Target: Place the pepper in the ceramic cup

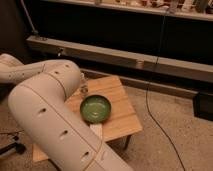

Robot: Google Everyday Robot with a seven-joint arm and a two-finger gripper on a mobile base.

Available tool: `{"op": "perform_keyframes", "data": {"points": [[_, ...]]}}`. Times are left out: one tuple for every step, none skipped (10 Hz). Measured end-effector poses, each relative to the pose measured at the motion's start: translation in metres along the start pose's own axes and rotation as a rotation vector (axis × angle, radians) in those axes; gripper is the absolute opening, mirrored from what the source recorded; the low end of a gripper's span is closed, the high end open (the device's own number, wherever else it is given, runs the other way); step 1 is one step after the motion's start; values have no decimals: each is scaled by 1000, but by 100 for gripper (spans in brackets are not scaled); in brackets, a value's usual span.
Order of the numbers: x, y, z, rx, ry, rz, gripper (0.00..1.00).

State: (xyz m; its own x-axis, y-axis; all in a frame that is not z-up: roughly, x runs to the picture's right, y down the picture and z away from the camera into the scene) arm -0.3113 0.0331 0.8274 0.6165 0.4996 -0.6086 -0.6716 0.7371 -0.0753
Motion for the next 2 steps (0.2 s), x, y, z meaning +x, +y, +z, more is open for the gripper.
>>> {"op": "perform_keyframes", "data": {"points": [[16, -12, 9, 9, 40, 39, 80], [31, -23, 17, 19, 77, 80, 80]]}}
